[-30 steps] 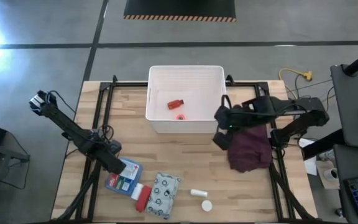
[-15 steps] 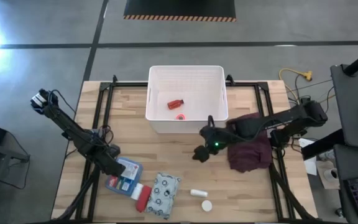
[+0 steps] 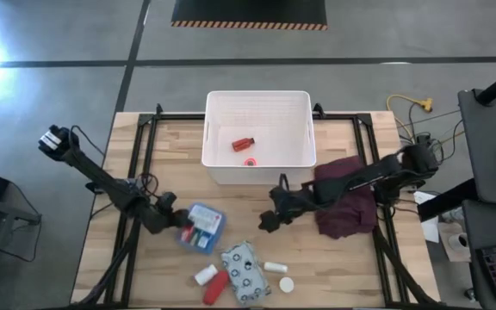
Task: Pick & place medical supplies in basket/bin
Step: Put the first aid kit into the white bin
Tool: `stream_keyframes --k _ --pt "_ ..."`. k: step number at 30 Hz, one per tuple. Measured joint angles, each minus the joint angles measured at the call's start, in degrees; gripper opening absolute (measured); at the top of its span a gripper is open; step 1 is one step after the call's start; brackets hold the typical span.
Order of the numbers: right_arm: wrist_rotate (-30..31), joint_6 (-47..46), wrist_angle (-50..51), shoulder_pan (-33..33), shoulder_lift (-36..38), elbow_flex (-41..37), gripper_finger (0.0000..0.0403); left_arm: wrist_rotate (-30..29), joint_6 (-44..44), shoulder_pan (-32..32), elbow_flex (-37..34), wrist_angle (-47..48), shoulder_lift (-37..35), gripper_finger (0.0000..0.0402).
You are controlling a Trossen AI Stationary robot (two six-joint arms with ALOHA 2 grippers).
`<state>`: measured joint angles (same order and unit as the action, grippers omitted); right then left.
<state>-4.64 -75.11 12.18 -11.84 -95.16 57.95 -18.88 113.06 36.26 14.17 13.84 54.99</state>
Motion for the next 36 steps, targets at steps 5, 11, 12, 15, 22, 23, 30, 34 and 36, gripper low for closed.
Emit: stream_keyframes --k 5,11,12,15,22,23,30,34,36 --pt "1.37 -1.36 -2.27 0.34 -6.80 3.27 0.0377 -4.02 -2.89 -6.75 -0.54 -1.61 0.03 0.0230" --pt "1.74 -0.68 -4.20 0.86 -16.90 13.20 0.0377 -4.46 -11.04 -13.23 0.66 -10.30 1.60 0.0229" --pt "2.01 -0.01 -4.20 0.92 -18.55 15.00 0.0377 -4.41 -11.99 -13.64 1.27 -10.73 2.10 0.0230" --pt "2.29 1.00 -3.97 0.90 -22.73 19.03 0.0377 -3.68 -13.81 -13.84 2.78 -10.40 4.31 0.0230" --pt "3.23 0.38 -5.35 0.81 -27.11 21.01 0.0377 1.05 -16.95 -12.34 6.11 -10.56 11.66 0.0230" --pt "3.43 0.31 -5.80 0.81 -27.30 20.83 0.0377 1.80 -17.61 -12.17 6.70 -11.04 12.86 0.0230" --pt "7.16 2.90 -10.51 0.98 -27.14 20.24 0.0377 5.12 -22.21 -11.46 10.31 -10.76 19.18 0.0230" --pt "9.20 5.01 -10.62 1.31 -26.84 20.38 0.0377 5.65 -24.15 -11.44 11.67 -10.05 20.76 0.0230" --pt "9.57 6.07 -10.68 1.43 -26.84 20.66 0.0377 5.99 -24.64 -11.44 11.85 -9.83 21.03 0.0230"
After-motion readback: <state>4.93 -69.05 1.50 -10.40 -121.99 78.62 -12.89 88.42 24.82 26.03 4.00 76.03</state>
